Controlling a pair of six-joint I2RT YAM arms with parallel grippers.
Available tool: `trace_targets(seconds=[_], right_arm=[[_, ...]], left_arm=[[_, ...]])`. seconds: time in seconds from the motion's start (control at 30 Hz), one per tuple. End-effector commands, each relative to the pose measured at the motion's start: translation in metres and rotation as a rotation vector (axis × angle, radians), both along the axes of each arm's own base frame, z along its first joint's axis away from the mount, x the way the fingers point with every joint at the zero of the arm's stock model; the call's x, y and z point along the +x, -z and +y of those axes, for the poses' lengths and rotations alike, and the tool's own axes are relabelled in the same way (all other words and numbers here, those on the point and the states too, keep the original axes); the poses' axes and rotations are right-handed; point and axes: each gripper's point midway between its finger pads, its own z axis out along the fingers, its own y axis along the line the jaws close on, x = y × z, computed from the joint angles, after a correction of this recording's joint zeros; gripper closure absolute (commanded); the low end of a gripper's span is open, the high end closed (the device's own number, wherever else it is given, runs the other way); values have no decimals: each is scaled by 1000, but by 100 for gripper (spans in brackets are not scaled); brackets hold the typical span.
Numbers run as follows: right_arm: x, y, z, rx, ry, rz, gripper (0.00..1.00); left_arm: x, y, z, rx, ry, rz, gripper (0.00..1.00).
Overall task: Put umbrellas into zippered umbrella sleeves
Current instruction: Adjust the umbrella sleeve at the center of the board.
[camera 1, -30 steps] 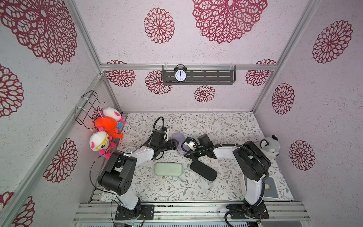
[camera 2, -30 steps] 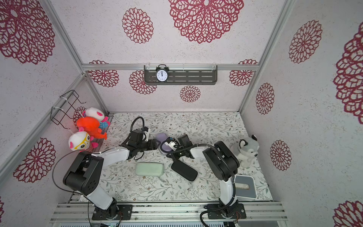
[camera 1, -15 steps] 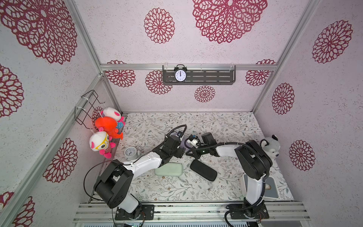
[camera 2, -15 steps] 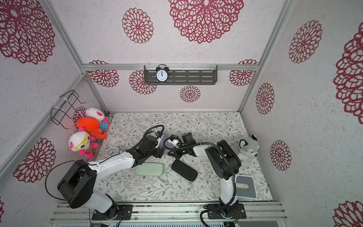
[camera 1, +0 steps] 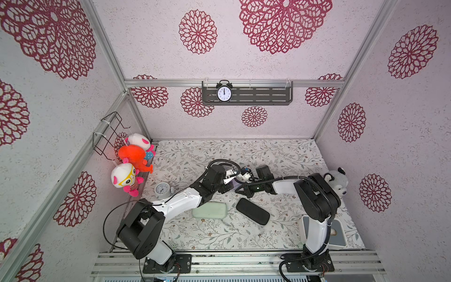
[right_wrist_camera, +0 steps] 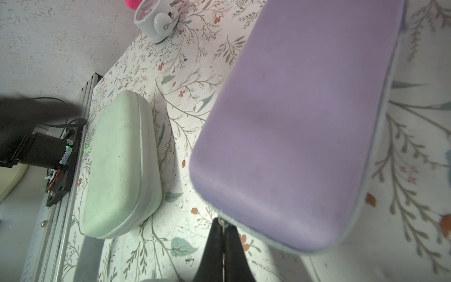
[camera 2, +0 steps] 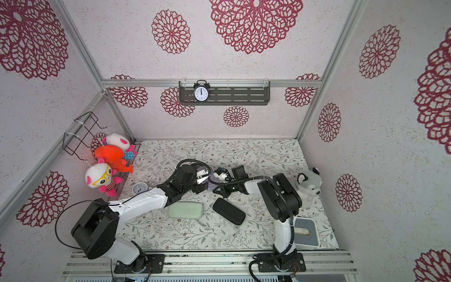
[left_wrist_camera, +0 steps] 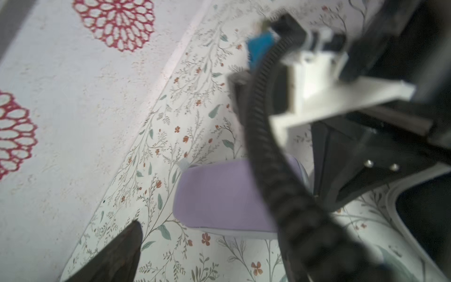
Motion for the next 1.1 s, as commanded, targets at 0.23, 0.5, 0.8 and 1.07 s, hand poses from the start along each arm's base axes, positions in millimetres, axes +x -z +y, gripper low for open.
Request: trace_targets(seconds=[0.23, 0.5, 0.8, 1.07], right_arm=[[4, -23, -3, 86, -23, -46, 100], [6, -21, -3, 83, -19, -39, 100], [6, -20, -2, 80, -19, -35, 100], [6, -25, -3, 89, -14, -42, 100]], left_arm=[[15, 7, -37, -51, 211, -163, 7], [-7, -1, -5, -205, 239, -59, 11], [-1, 18, -18, 7, 245, -28, 11], [-29, 6, -6, -138, 354, -97, 16]])
